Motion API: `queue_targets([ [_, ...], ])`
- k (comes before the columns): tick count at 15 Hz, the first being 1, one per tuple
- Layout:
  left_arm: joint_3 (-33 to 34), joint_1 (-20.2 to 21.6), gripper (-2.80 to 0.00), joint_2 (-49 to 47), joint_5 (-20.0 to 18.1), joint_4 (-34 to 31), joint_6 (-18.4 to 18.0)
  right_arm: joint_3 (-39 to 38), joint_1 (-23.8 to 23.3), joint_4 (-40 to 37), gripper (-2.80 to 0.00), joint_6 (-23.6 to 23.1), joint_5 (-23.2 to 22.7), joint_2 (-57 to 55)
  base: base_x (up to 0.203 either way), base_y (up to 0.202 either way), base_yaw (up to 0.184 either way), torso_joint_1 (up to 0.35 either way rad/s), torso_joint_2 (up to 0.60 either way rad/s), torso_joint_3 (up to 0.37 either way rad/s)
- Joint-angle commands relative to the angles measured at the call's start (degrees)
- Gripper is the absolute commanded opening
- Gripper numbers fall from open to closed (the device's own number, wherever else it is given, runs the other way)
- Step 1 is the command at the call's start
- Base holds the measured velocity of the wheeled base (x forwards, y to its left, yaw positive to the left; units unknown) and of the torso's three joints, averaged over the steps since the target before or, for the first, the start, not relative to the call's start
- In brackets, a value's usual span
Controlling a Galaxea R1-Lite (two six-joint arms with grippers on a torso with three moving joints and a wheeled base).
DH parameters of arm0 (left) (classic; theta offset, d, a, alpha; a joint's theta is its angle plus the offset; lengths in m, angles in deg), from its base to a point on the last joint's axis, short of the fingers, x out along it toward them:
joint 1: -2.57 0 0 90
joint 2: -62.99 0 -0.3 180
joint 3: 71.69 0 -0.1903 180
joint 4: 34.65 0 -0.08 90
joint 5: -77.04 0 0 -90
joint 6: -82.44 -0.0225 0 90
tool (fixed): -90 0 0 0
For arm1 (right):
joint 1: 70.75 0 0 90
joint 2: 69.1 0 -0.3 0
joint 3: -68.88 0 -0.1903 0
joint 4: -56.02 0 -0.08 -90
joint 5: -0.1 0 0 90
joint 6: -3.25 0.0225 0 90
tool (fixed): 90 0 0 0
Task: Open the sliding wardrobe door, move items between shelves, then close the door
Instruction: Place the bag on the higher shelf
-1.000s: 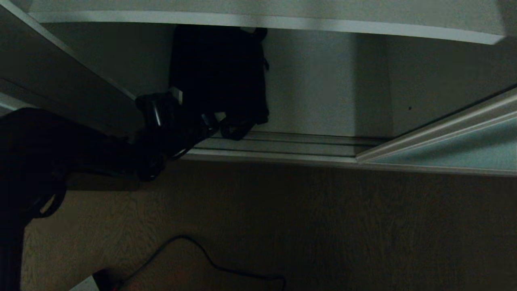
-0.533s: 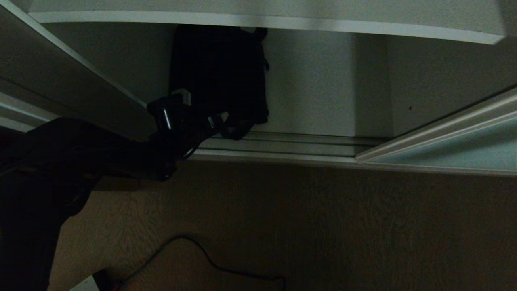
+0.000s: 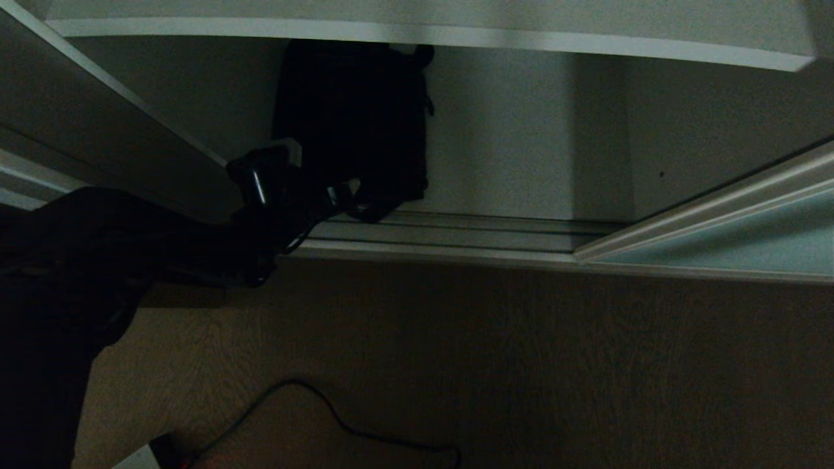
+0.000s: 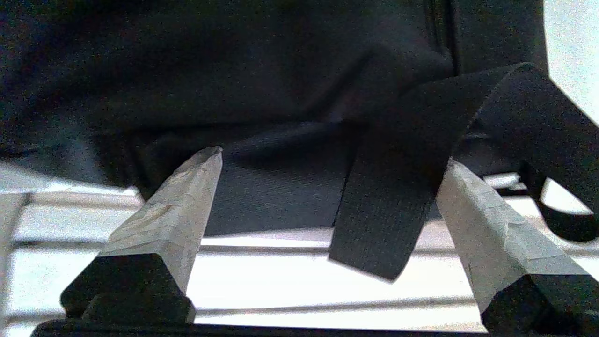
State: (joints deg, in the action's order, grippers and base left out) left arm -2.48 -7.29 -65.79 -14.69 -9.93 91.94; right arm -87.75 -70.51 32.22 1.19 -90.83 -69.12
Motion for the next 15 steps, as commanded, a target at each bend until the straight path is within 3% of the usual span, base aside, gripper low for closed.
queue_targets([
  [1,2.53,-0.26,0.00,4.20,-0.07,-0.23,-0.18,0.00,0.02,0.00,-2.80,-0.05,-0.03,0.11,0.000,0.000,0.000,0.000,0.00,0.000],
  [5,5.45,-0.92,0.00,8.55,-0.12,-7.04,-3.58,0.00,0.02,0.00,-2.80,-0.05,-0.03,0.11,0.000,0.000,0.000,0.000,0.00,0.000],
  [11,4.95,-0.99,0.00,5.42,0.97,-6.83,-12.12,0.00,0.02,0.00,-2.80,-0.05,-0.03,0.11,0.000,0.000,0.000,0.000,0.00,0.000],
  [15,3.42,-0.72,0.00,2.45,3.34,-4.45,-13.74,0.00,0.02,0.00,-2.80,-0.05,-0.03,0.11,0.000,0.000,0.000,0.000,0.00,0.000],
])
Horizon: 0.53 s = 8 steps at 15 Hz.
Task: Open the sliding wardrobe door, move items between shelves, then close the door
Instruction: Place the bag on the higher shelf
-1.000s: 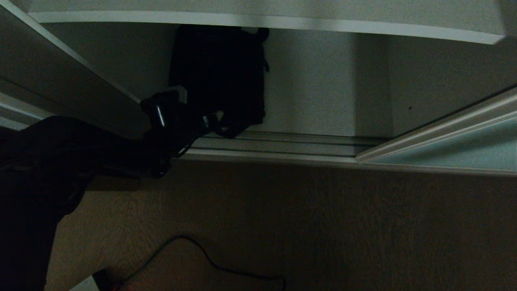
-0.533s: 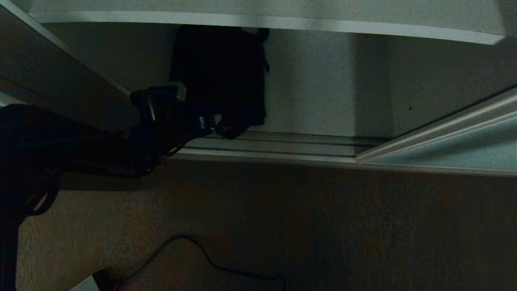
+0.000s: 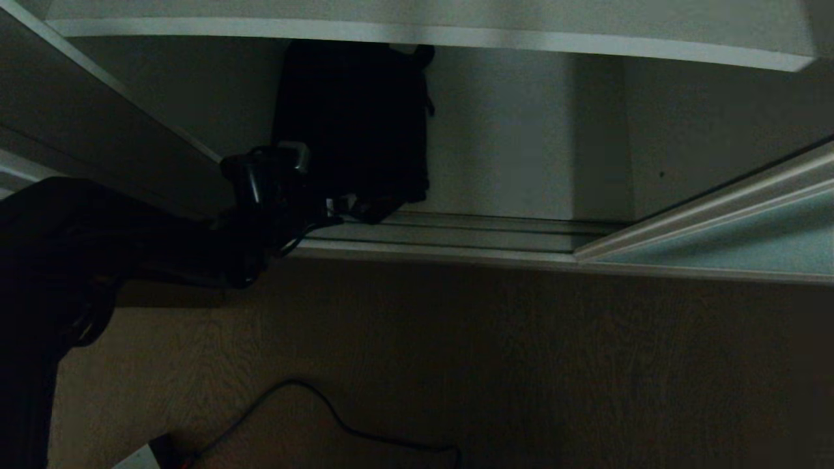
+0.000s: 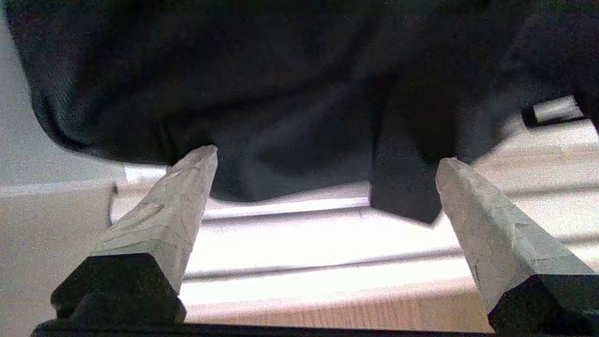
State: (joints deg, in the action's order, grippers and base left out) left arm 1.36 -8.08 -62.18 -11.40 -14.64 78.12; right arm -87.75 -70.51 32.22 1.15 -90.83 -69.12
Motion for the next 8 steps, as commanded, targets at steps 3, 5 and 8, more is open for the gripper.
queue_targets([
  [3,0.27,-0.03,0.00,0.61,0.68,0.48,-0.61,0.00,0.02,0.00,-2.80,-0.01,-0.04,0.11,0.000,0.000,0.000,0.000,0.00,0.000],
  [5,3.13,-1.08,0.00,3.40,0.74,0.75,-0.81,-0.07,0.02,0.00,-2.80,-0.01,-0.04,0.11,0.000,0.000,0.000,0.000,0.00,0.000],
  [8,6.89,-1.72,0.00,6.75,0.87,1.08,-0.89,0.00,0.02,0.00,-2.80,-0.01,-0.04,0.11,0.000,0.000,0.000,0.000,0.00,0.000],
])
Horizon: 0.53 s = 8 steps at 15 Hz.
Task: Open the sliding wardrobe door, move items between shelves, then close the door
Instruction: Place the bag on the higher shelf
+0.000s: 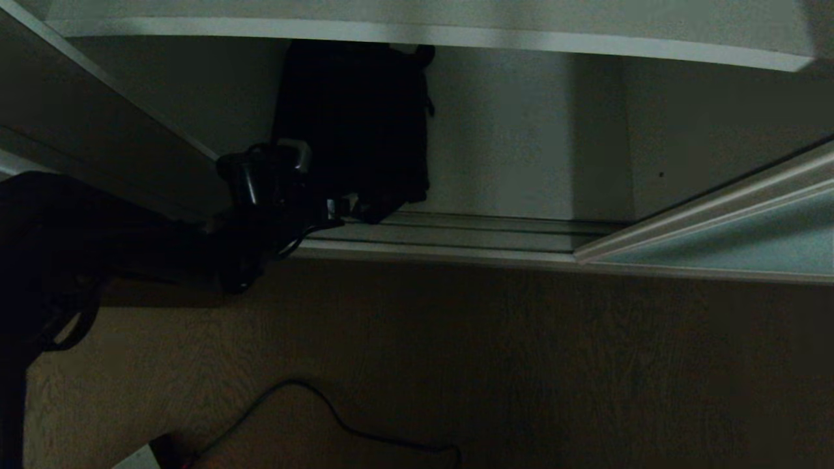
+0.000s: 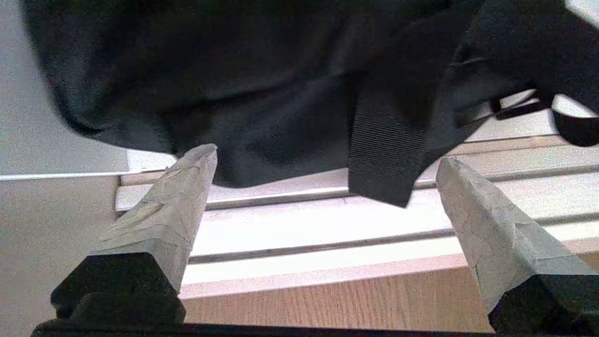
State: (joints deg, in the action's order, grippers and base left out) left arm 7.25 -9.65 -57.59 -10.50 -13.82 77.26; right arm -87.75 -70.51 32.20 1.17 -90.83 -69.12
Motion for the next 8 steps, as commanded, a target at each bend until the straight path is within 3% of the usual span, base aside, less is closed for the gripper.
queue_targets([
  [1,1.22,-0.08,0.00,2.75,0.19,0.35,-0.17,-0.09,0.02,0.02,-2.80,-0.02,-0.03,0.11,0.000,0.000,0.000,0.000,0.00,0.000],
  [8,-4.31,0.20,0.00,-4.18,5.37,0.85,-1.02,0.00,0.02,0.02,-2.80,-0.02,-0.03,0.11,0.000,0.000,0.000,0.000,0.00,0.000],
])
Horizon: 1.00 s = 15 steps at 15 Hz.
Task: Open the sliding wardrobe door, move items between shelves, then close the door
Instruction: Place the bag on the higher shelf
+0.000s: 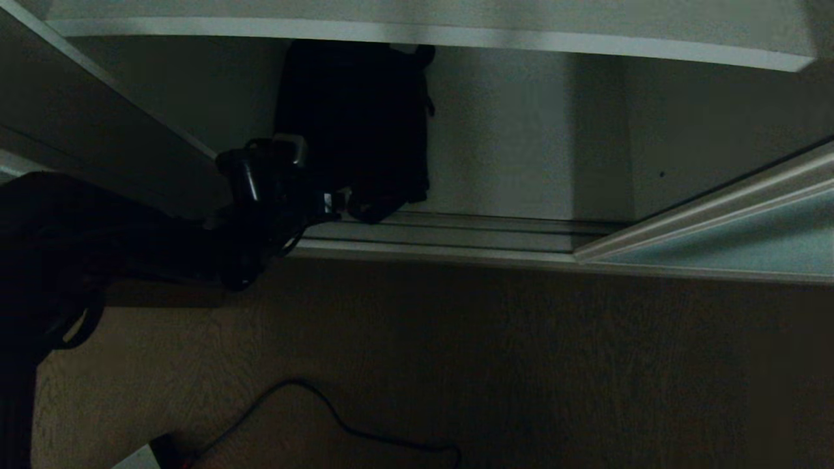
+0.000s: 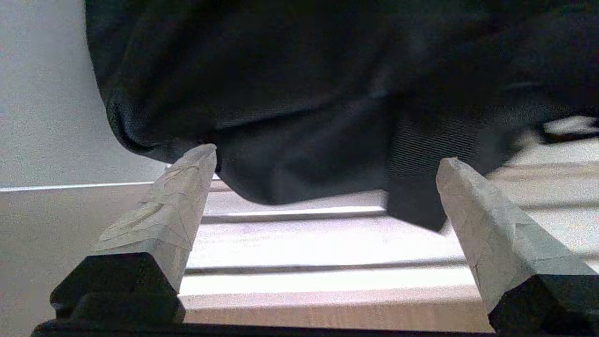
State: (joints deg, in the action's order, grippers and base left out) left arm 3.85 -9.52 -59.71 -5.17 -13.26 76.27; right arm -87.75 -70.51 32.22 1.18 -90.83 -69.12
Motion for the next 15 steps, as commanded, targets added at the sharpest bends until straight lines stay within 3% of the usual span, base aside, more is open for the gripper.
queue_targets([
  [1,-3.00,0.16,0.00,-3.57,1.08,0.28,0.03,0.00,0.02,0.00,-2.80,-0.04,-0.03,0.11,0.000,0.000,0.000,0.000,0.00,0.000],
  [3,-4.94,0.23,0.00,-4.57,3.10,0.24,-0.33,0.00,0.02,0.00,-2.80,-0.04,-0.03,0.06,0.000,0.000,0.000,0.000,0.00,0.000],
  [8,-7.46,0.24,0.00,-7.95,4.16,0.77,-0.86,0.00,0.02,0.00,-2.80,-0.04,-0.03,0.11,0.000,0.000,0.000,0.000,0.00,0.000],
  [15,-19.24,0.06,0.00,-15.27,3.64,0.94,10.50,-0.05,0.02,0.00,-2.80,-0.04,-0.03,0.11,0.000,0.000,0.000,0.000,0.00,0.000],
])
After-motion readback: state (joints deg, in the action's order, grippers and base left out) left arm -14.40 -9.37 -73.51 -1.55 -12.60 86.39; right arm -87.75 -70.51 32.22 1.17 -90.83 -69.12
